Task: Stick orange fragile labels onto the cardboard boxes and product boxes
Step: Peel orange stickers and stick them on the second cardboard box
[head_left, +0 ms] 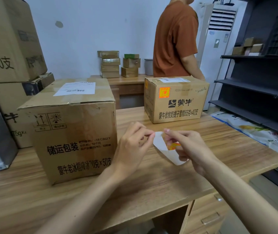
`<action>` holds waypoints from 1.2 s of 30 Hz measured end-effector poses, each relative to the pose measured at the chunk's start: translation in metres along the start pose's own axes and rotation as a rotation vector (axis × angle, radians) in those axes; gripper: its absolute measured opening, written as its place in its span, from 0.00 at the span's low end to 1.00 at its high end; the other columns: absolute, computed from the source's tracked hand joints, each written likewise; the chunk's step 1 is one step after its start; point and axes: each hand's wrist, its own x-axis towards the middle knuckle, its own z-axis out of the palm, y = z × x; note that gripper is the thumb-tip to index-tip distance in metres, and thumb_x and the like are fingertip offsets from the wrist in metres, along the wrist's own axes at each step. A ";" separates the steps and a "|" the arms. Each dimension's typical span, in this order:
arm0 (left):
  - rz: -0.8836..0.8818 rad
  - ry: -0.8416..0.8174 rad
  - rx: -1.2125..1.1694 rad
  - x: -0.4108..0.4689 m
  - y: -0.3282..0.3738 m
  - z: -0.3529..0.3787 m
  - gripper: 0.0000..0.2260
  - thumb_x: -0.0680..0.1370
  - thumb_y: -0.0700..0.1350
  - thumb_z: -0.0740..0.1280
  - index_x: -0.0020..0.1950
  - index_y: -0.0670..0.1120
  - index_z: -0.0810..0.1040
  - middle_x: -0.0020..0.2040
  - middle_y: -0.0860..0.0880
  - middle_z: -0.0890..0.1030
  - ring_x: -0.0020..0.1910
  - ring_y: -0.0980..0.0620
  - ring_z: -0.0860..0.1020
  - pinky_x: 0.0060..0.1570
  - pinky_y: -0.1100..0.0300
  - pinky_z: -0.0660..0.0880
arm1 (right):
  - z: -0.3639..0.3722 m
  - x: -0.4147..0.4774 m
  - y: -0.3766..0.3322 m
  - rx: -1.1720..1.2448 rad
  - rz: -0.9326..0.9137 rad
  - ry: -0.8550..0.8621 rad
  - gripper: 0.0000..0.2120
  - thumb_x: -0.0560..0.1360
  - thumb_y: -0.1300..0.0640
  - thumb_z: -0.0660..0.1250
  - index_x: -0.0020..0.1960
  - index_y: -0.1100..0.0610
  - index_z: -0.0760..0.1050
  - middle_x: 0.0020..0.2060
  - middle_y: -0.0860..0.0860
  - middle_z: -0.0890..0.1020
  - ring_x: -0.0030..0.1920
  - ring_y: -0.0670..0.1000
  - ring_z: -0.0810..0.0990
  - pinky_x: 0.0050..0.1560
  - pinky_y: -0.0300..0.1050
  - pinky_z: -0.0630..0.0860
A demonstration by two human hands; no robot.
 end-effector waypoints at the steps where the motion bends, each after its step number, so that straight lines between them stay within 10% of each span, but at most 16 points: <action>1: 0.053 -0.002 0.021 -0.002 0.001 -0.001 0.04 0.79 0.40 0.70 0.47 0.40 0.84 0.43 0.49 0.77 0.41 0.54 0.74 0.42 0.68 0.68 | 0.004 -0.001 -0.002 0.023 0.017 -0.017 0.15 0.74 0.46 0.73 0.41 0.58 0.85 0.33 0.49 0.80 0.23 0.47 0.60 0.26 0.39 0.58; 9: 0.219 -0.046 0.084 -0.009 -0.001 -0.015 0.03 0.78 0.39 0.73 0.49 0.40 0.85 0.44 0.46 0.79 0.43 0.49 0.77 0.42 0.56 0.76 | 0.018 0.002 -0.002 -0.011 -0.031 0.011 0.10 0.74 0.57 0.72 0.35 0.57 0.82 0.35 0.55 0.78 0.24 0.48 0.62 0.24 0.36 0.61; 17: -0.302 -0.021 -0.149 -0.015 0.007 -0.069 0.03 0.77 0.44 0.74 0.50 0.48 0.87 0.42 0.53 0.79 0.35 0.54 0.73 0.39 0.68 0.68 | 0.014 -0.007 0.000 -0.229 -0.339 -0.041 0.09 0.76 0.51 0.71 0.38 0.51 0.80 0.35 0.50 0.82 0.28 0.40 0.72 0.39 0.37 0.59; 25: -0.457 -0.072 -0.218 -0.023 0.004 -0.118 0.02 0.76 0.47 0.75 0.46 0.53 0.88 0.42 0.56 0.82 0.36 0.58 0.71 0.39 0.65 0.70 | 0.054 -0.024 -0.019 -0.226 -0.519 -0.258 0.10 0.78 0.62 0.69 0.38 0.59 0.76 0.25 0.38 0.74 0.25 0.39 0.68 0.28 0.29 0.63; 36: -0.531 0.076 -0.166 -0.034 -0.001 -0.204 0.05 0.74 0.43 0.77 0.40 0.51 0.86 0.40 0.52 0.83 0.35 0.58 0.73 0.37 0.64 0.71 | 0.144 -0.036 -0.046 -0.221 -0.680 -0.351 0.06 0.76 0.57 0.73 0.41 0.54 0.82 0.38 0.53 0.83 0.41 0.52 0.80 0.48 0.58 0.77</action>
